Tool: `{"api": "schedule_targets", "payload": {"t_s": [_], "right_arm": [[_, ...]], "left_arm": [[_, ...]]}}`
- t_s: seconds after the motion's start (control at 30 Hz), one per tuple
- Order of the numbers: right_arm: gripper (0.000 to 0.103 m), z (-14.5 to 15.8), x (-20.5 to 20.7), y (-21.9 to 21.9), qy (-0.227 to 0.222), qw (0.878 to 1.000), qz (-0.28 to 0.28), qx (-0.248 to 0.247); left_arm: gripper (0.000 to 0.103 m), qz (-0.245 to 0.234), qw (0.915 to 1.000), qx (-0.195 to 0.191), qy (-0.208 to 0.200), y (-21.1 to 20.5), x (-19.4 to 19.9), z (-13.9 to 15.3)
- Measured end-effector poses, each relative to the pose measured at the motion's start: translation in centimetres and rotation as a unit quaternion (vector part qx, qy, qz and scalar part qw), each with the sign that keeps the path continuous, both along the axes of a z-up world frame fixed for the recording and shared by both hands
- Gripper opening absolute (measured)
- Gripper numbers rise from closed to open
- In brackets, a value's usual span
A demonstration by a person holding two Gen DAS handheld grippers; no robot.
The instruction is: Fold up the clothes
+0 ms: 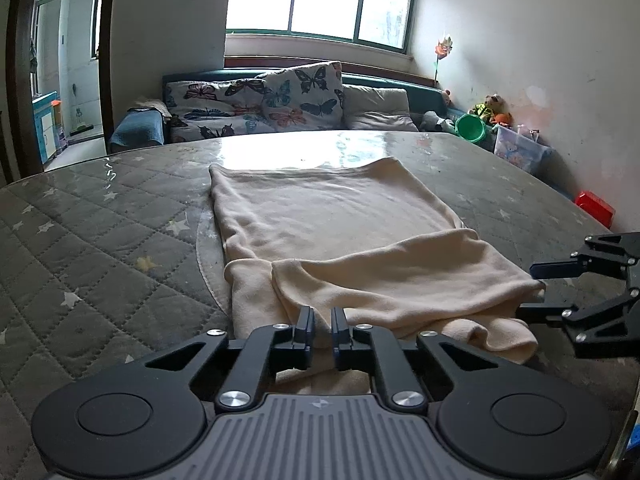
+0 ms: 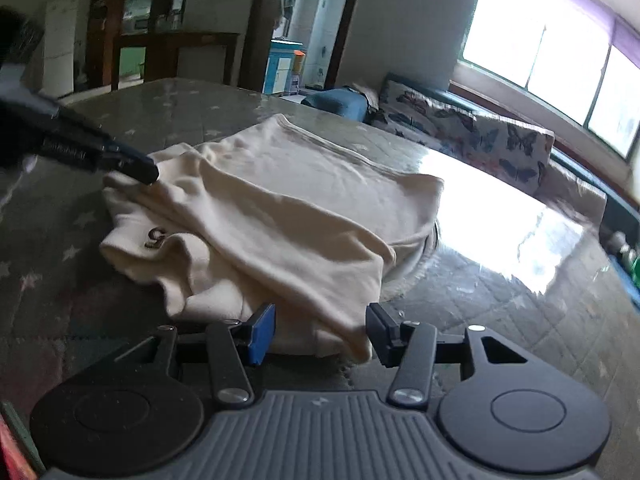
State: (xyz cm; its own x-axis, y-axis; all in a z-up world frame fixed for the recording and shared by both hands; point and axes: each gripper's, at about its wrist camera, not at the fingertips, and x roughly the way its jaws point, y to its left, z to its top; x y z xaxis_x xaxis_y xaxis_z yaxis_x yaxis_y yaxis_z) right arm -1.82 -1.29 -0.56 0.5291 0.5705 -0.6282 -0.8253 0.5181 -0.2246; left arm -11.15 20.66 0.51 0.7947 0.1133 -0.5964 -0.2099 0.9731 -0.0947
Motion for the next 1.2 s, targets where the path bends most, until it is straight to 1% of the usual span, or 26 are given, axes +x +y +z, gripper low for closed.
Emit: {"api": "schedule_targets", "payload": {"t_s": [0.1,0.27,0.37,0.4,0.5,0.53,0.6,0.67,0.77,0.8,0.83,0.93,1.07,1.17,1.2], "right_arm": [[0.048,-0.1,0.1,0.4,-0.019,1.000,-0.009,-0.001],[0.046,0.3,0.5,0.1,-0.032,0.999,-0.032,0.013],[0.047,-0.1,-0.1,0.3,-0.026,1.000,-0.011,0.003],[0.047,-0.3,-0.4,0.5,-0.032,0.999,-0.003,-0.002],[0.050,-0.9,-1.5,1.4,-0.064,0.998,0.017,-0.017],[0.051,-1.0,-1.8,1.6,-0.077,0.997,0.020,-0.021],[0.051,-1.2,-1.9,2.2,-0.104,0.994,0.019,-0.030],[0.049,-1.2,-1.9,2.4,-0.118,0.992,0.016,-0.032],[0.047,-0.9,-1.8,2.3,-0.124,0.992,0.010,-0.025],[0.041,-0.8,-1.7,2.2,-0.123,0.992,0.007,-0.023],[0.038,-0.7,-1.6,2.1,-0.123,0.992,0.003,-0.021],[0.038,-0.8,-1.7,1.7,-0.118,0.993,0.001,-0.023],[0.039,-1.3,-2.1,1.8,-0.115,0.993,0.020,-0.037],[0.035,-1.6,-2.2,2.4,-0.118,0.992,0.025,-0.038],[0.028,-1.6,-2.1,2.5,-0.120,0.992,0.025,-0.038]], "left_arm": [[0.007,0.000,1.0000,0.007,-0.006,0.0,-0.2,0.5],[0.007,0.003,0.9997,0.006,-0.022,0.4,-0.7,1.4],[0.006,0.005,0.9996,0.000,-0.029,0.7,-0.6,1.8],[0.005,0.005,0.9995,-0.001,-0.032,0.7,-0.6,2.0],[0.004,-0.001,0.9992,0.004,-0.041,0.4,-0.4,2.6],[0.004,-0.005,0.9990,0.007,-0.044,0.3,-0.4,2.8],[0.004,-0.019,0.9986,0.012,-0.048,0.0,-0.4,3.1],[0.006,-0.040,0.9982,0.019,-0.040,-0.6,-0.3,2.9],[0.006,-0.060,0.9977,0.024,-0.020,-1.3,0.4,2.1],[0.006,-0.062,0.9977,0.022,-0.014,-1.4,0.7,1.7],[0.006,-0.061,0.9979,0.020,-0.008,-1.4,1.1,1.3],[0.006,-0.055,0.9984,0.012,0.006,-1.2,1.9,0.4],[0.007,-0.051,0.9987,0.006,0.005,-1.1,2.4,0.4],[0.012,-0.056,0.9983,0.012,-0.003,-1.4,2.7,0.9],[0.012,-0.058,0.9982,0.015,-0.003,-1.4,2.8,0.8]]}}
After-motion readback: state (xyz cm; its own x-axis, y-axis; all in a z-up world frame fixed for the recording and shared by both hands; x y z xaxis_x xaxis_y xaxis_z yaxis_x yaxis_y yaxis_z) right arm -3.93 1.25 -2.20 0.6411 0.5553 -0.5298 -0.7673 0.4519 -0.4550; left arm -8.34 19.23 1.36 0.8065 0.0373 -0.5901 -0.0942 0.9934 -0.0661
